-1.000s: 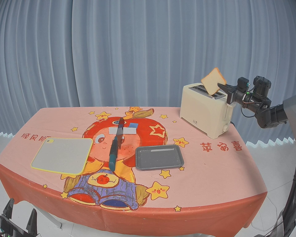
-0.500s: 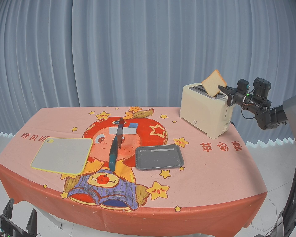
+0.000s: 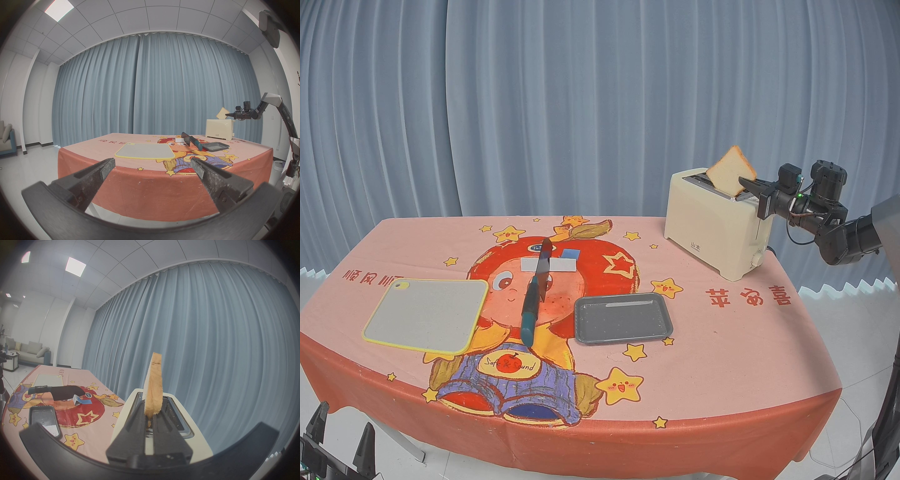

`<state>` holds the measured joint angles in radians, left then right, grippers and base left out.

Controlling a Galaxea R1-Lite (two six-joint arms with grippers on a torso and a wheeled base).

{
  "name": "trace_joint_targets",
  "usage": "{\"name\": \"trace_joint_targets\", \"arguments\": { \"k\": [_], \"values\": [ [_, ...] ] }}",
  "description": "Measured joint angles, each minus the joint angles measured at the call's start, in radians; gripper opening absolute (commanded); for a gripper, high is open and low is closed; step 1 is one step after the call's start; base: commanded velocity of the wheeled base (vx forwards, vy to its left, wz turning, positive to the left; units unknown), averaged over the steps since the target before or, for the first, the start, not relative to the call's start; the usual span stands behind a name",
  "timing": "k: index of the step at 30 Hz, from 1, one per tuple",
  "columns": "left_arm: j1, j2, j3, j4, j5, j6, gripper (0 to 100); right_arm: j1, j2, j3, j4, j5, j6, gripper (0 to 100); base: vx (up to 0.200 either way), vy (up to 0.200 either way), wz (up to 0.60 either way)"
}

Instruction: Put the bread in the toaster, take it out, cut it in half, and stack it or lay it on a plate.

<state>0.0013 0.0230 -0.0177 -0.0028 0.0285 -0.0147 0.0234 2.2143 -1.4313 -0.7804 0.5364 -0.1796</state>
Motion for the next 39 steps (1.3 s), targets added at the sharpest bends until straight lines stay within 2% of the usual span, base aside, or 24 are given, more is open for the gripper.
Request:
{"name": "trace_joint_targets", "arguments": {
  "k": [39],
  "values": [
    [0.000,0.000,0.000,0.000,0.000,0.001,100,0.004,0.021,-0.019,0.000,0.000,-0.001,0,0.000,0.000,0.00]
  ]
}}
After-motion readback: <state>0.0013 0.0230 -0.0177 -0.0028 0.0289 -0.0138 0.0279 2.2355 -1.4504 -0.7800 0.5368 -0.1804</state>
